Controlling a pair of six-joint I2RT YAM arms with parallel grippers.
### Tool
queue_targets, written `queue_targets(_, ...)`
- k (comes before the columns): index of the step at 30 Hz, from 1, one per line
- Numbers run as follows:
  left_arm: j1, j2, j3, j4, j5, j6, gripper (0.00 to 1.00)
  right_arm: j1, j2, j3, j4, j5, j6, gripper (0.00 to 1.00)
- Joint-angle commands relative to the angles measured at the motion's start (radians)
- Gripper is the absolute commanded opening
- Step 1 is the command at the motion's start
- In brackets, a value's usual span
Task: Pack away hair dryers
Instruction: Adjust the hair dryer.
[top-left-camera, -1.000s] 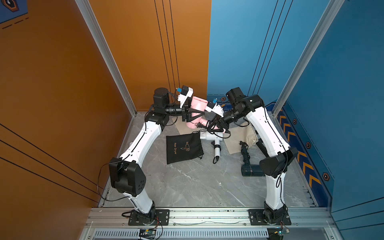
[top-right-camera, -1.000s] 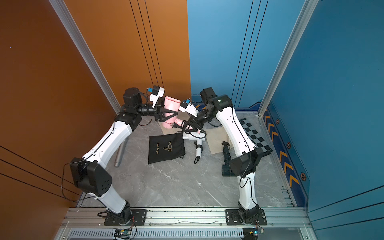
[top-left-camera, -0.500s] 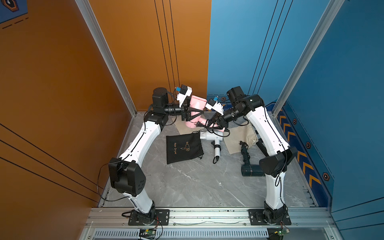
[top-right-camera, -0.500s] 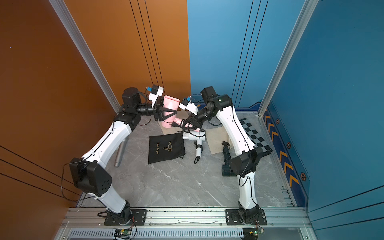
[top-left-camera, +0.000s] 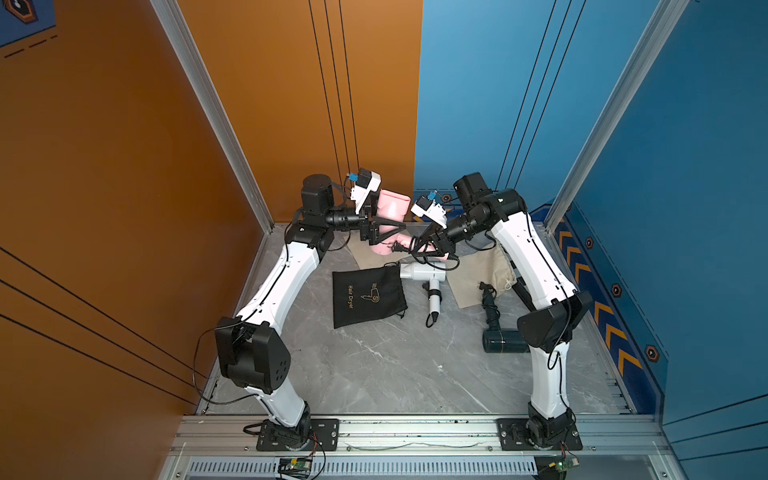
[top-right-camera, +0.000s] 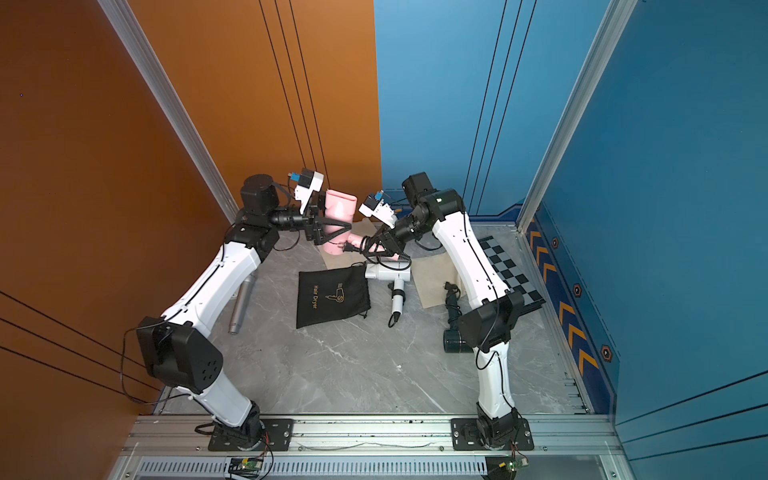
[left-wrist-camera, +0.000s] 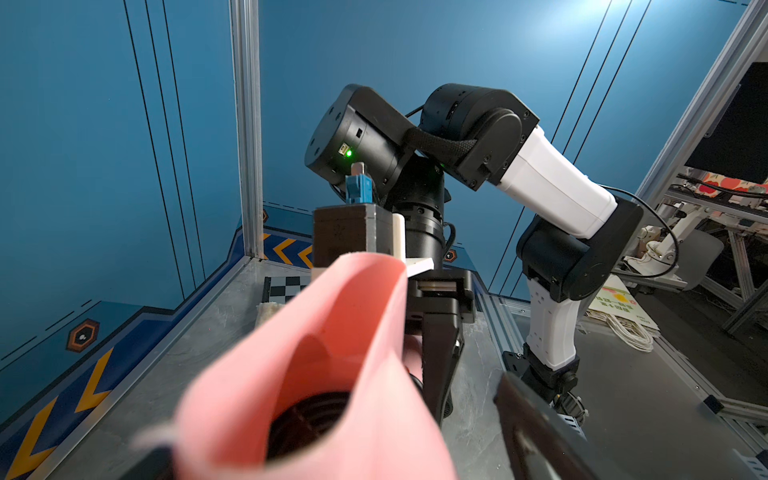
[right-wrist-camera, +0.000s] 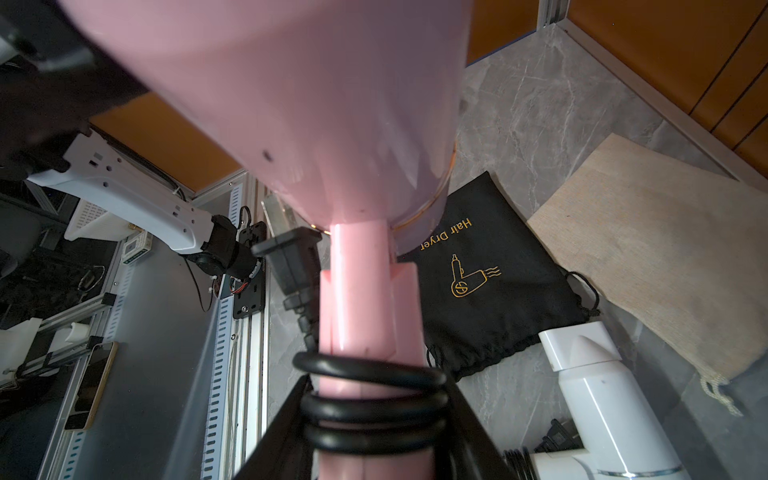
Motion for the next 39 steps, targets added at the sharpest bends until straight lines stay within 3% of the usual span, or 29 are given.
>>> queue_targets(1, 0.014, -0.024, -0.002, 0.011, 0.040, -0.009, 0.94, -0.014, -0.039, 0.019, 0.053, -0.092, -0.015, 0.15)
queue_targets(13, -0.001, 0.034, 0.001, 0.011, 0.043, -0.009, 0.90, 0.003, -0.046, 0.020, 0.086, -0.098, 0.003, 0.15)
queue_targets(20, -0.003, 0.036, 0.000, 0.010, 0.022, -0.005, 0.55, 0.010, -0.043, 0.022, 0.097, -0.103, 0.011, 0.15)
queue_targets(23, -0.004, 0.029, 0.002, 0.009, 0.018, -0.005, 0.50, 0.010, -0.038, 0.023, 0.110, -0.097, 0.021, 0.16)
queue_targets(26, -0.002, 0.016, 0.005, 0.010, 0.015, -0.009, 0.42, 0.005, -0.032, 0.024, 0.123, -0.093, 0.038, 0.23)
queue_targets(29, 0.003, -0.007, 0.007, 0.009, 0.002, -0.009, 0.35, -0.010, -0.023, 0.024, 0.157, -0.070, 0.093, 0.53)
queue_targets(31, 0.013, -0.021, 0.008, 0.011, -0.016, -0.011, 0.31, -0.028, -0.021, 0.024, 0.182, -0.052, 0.138, 0.64)
queue_targets(35, 0.035, -0.049, -0.010, 0.041, -0.066, -0.027, 0.25, -0.079, -0.019, 0.001, 0.278, -0.021, 0.267, 0.70)
queue_targets(39, 0.046, -0.072, -0.031, 0.054, -0.118, -0.027, 0.21, -0.140, -0.095, -0.183, 0.599, 0.026, 0.517, 0.71)
